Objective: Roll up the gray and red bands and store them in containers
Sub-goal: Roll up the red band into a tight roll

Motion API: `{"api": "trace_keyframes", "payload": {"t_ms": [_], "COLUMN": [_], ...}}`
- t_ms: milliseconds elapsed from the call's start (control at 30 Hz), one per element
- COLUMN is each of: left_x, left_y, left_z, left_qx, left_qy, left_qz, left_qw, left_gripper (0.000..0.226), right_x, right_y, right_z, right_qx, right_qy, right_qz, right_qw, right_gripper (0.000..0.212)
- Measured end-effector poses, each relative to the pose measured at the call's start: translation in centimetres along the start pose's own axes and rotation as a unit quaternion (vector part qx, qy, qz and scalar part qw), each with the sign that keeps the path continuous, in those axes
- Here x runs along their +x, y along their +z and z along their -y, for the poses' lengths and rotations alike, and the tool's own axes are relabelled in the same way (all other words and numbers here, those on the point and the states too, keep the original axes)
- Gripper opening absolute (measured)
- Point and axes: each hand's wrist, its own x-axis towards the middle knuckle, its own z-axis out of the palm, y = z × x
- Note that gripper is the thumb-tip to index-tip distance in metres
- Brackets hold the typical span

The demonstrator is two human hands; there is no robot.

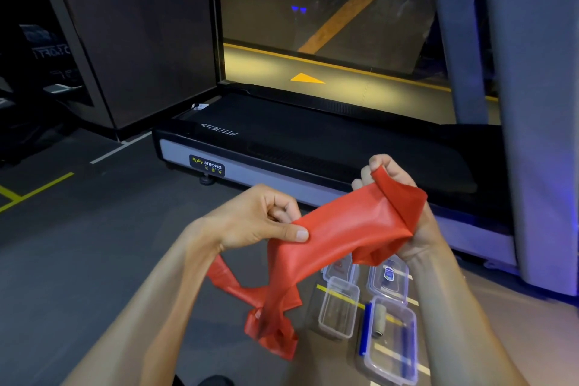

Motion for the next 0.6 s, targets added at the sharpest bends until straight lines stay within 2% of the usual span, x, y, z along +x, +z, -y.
{"api": "trace_keyframes", "payload": {"t_ms": [100, 233, 300, 367, 400, 433, 533, 600], "left_x": [-0.1, -0.3, -0.7, -0.8, -0.9, -0.8, -0.3, -0.1], "left_y": [0.0, -0.5, -0.8, -1.0, -1.1, -1.0, -1.0, -0.8], "left_z": [0.1, -0.2, -0.6, -0.9, -0.9, -0.9, -0.2, 0.1], "left_qx": [-0.002, -0.028, -0.096, -0.177, -0.197, -0.203, -0.151, -0.107], "left_qy": [-0.004, 0.02, 0.045, 0.065, 0.07, 0.068, 0.033, 0.016], "left_qz": [0.001, 0.038, 0.075, 0.094, 0.093, 0.085, 0.048, 0.046], "left_qw": [1.0, 0.999, 0.991, 0.978, 0.973, 0.973, 0.987, 0.993], "left_gripper": [0.009, 0.019, 0.025, 0.03, 0.03, 0.031, 0.027, 0.022], "right_x": [-0.1, -0.3, -0.5, -0.4, -0.3, -0.1, 0.1, 0.0], "right_y": [-0.1, -0.6, -0.7, -0.8, -0.9, -0.6, 0.0, 0.4], "right_z": [0.0, -0.3, -0.5, -0.8, -1.0, -0.9, -0.6, -0.4], "right_qx": [-0.007, -0.025, -0.051, -0.034, -0.016, 0.001, 0.025, 0.018], "right_qy": [0.004, 0.0, 0.007, 0.012, 0.01, 0.005, -0.031, -0.047], "right_qz": [0.006, -0.003, 0.005, 0.026, 0.036, 0.044, 0.004, -0.012], "right_qw": [1.0, 1.0, 0.999, 0.999, 0.999, 0.999, 0.999, 0.999], "right_gripper": [0.028, 0.007, 0.012, 0.02, 0.017, 0.01, 0.019, 0.013]}}
